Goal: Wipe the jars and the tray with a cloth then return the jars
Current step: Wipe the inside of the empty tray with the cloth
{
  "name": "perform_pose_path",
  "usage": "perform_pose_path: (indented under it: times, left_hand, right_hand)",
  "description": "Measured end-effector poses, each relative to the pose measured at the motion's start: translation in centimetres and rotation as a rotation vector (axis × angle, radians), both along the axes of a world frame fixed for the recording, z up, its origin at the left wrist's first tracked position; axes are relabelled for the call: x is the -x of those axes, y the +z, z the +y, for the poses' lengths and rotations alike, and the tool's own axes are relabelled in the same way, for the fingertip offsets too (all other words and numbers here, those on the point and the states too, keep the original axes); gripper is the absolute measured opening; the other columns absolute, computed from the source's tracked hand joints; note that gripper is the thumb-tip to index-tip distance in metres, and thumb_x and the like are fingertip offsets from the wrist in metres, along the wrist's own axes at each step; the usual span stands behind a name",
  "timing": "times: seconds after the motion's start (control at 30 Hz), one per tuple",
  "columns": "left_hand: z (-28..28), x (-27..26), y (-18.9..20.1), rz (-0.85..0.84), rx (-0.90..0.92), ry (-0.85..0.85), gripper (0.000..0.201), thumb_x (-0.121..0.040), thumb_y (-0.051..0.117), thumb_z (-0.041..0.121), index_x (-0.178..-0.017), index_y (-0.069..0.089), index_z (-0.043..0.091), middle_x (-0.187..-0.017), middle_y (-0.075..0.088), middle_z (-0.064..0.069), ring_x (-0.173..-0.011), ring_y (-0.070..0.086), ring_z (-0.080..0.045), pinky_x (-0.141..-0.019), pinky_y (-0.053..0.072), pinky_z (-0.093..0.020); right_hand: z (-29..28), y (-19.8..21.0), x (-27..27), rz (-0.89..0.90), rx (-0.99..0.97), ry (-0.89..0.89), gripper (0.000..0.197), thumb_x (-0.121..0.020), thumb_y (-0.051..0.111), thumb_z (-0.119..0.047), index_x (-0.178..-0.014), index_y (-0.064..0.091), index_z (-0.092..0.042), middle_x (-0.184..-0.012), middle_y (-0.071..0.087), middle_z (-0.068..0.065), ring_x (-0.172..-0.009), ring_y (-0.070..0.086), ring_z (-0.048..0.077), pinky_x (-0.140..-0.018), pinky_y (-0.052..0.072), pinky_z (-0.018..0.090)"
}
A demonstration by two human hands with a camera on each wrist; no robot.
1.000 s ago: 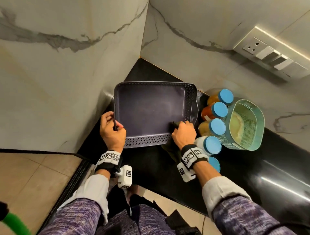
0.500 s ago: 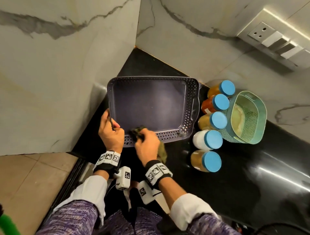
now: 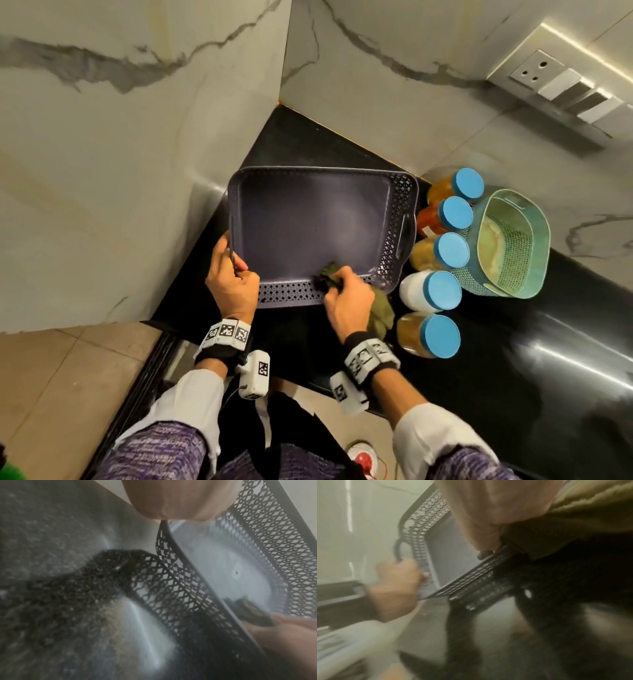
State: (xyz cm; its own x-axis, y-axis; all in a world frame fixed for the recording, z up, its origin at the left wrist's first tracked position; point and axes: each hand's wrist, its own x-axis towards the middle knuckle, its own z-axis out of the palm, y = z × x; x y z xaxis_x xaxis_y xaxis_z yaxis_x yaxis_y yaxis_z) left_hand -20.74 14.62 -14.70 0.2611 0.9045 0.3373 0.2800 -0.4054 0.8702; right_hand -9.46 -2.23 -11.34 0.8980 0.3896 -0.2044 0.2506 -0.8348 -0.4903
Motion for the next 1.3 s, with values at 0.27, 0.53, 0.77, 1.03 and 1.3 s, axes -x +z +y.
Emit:
perform_pose_path:
  times: [0.27, 0.53, 0.77, 1.03, 1.3]
  left_hand:
    - [0.8, 1.5, 0.4, 0.051, 0.111, -0.003, 0.054, -0.074, 0.039, 0.001, -0.117, 0.068, -0.012, -0.088, 0.066, -0.02, -0.07, 0.054, -0.023, -0.073, 0.054, -0.041]
    - [2.8, -0.1, 6.3, -0.035, 0.148, 0.095, 0.04, -0.075, 0.069, 0.006, -0.111, 0.052, 0.006, -0.114, 0.059, -0.018, -0.094, 0.061, -0.04, -0.083, 0.056, -0.049]
    - [6.8, -6.2, 12.6, 0.48, 0.149, -0.301, 0.066, -0.072, 0.073, 0.014, -0.135, 0.055, 0.004, -0.13, 0.065, -0.019, -0.116, 0.062, -0.042, -0.092, 0.048, -0.047]
    - [9.0, -10.3, 11.9, 0.679, 0.279, -0.532, 0.05, -0.085, 0.064, 0.01, -0.134, 0.066, 0.014, -0.121, 0.073, -0.022, -0.111, 0.066, -0.044, -0.093, 0.054, -0.044]
    - [6.5, -4.1, 4.3, 0.492, 0.347, -0.232, 0.022, -0.08, 0.059, 0.008, -0.096, 0.074, 0.01, -0.091, 0.076, -0.022, -0.084, 0.069, -0.046, -0.071, 0.056, -0.049]
  right_hand:
    - [8.1, -0.9, 9.3, 0.227, -0.209, 0.311, 0.022, -0.075, 0.063, -0.011, -0.097, 0.065, -0.014, -0.096, 0.075, 0.01, -0.09, 0.068, 0.035, -0.079, 0.051, 0.041]
    - [4.9, 1.3, 2.8, 0.166, -0.005, 0.73, 0.031, -0.068, 0.057, -0.017, -0.099, 0.065, -0.018, -0.097, 0.076, 0.01, -0.092, 0.069, 0.042, -0.074, 0.055, 0.042]
    - [2.0, 3.8, -2.5, 0.092, 0.227, 0.99, 0.041, -0.073, 0.064, -0.016, -0.113, 0.07, -0.028, -0.103, 0.078, 0.006, -0.097, 0.072, 0.036, -0.08, 0.059, 0.042]
    - [-0.5, 4.0, -3.9, 0.026, 0.289, 0.9, 0.034, -0.072, 0.065, -0.016, -0.105, 0.068, -0.024, -0.096, 0.076, 0.008, -0.092, 0.07, 0.037, -0.073, 0.057, 0.042]
    - [-0.1, 5.0, -5.2, -0.011, 0.502, 0.846, 0.025, -0.075, 0.066, -0.014, -0.099, 0.069, -0.012, -0.093, 0.072, 0.019, -0.09, 0.068, 0.044, -0.069, 0.047, 0.041]
